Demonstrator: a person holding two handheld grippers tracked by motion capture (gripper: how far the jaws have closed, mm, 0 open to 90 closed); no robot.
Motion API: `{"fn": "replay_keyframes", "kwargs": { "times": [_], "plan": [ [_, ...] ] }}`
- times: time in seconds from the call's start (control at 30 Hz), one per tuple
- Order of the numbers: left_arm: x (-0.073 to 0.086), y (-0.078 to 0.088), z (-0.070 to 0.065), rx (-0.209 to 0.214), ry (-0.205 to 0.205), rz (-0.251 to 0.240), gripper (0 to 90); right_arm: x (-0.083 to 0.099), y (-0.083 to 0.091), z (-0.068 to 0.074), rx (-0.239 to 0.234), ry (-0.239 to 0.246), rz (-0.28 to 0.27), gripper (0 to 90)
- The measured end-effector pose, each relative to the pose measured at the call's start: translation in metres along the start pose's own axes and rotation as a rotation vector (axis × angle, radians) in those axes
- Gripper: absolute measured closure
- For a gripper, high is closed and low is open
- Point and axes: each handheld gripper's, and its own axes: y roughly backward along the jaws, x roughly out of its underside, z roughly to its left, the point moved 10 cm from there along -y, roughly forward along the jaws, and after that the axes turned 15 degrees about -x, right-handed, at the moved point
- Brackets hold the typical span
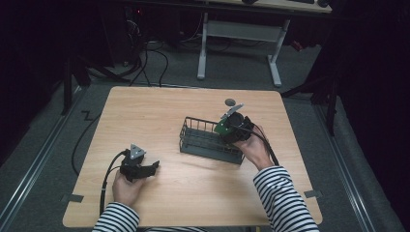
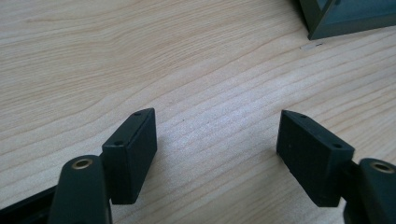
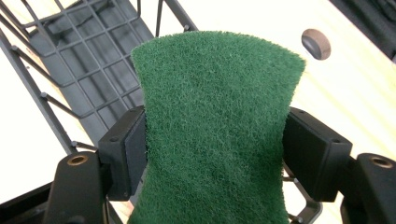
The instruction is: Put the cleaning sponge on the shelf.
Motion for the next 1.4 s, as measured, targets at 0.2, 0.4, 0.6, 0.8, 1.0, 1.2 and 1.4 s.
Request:
{"fn": "replay_keyframes", "kwargs": {
  "times": [0.2, 0.4, 0.6, 0.8, 1.0, 1.2, 1.4],
  "plan": [
    [0.000, 0.000, 0.000, 0.002, 0.002, 0.000, 29.5, 0.004, -0.004, 0.001, -0.012, 0.011, 0.011, 28.9],
    [0.000, 0.000, 0.000, 0.000, 0.000, 0.000, 29.4, 0.007, -0.004, 0.006, -0.052, 0.006, 0.030, 29.0],
    [0.000, 0.000, 0.000, 0.002, 0.004, -0.001, 29.5, 0.008, -0.007, 0.006, -0.070, -0.002, 0.024, 24.5],
    [0.000, 0.000, 0.000, 0.001, 0.004, -0.001, 29.5, 0.007, 0.000, 0.006, -0.070, -0.022, -0.014, 20.1],
    [0.000, 0.000, 0.000, 0.001, 0.004, -0.001, 29.5, 0.008, 0.011, 0.001, -0.079, -0.048, -0.085, 19.5],
    [0.000, 0.000, 0.000, 0.000, 0.001, 0.001, 29.4, 0.010, 0.030, -0.002, -0.091, -0.070, -0.170, 20.7],
    [0.000, 0.000, 0.000, -0.002, 0.002, 0.000, 29.4, 0.013, 0.048, -0.005, -0.096, -0.092, -0.226, 21.7]
  ]
}}
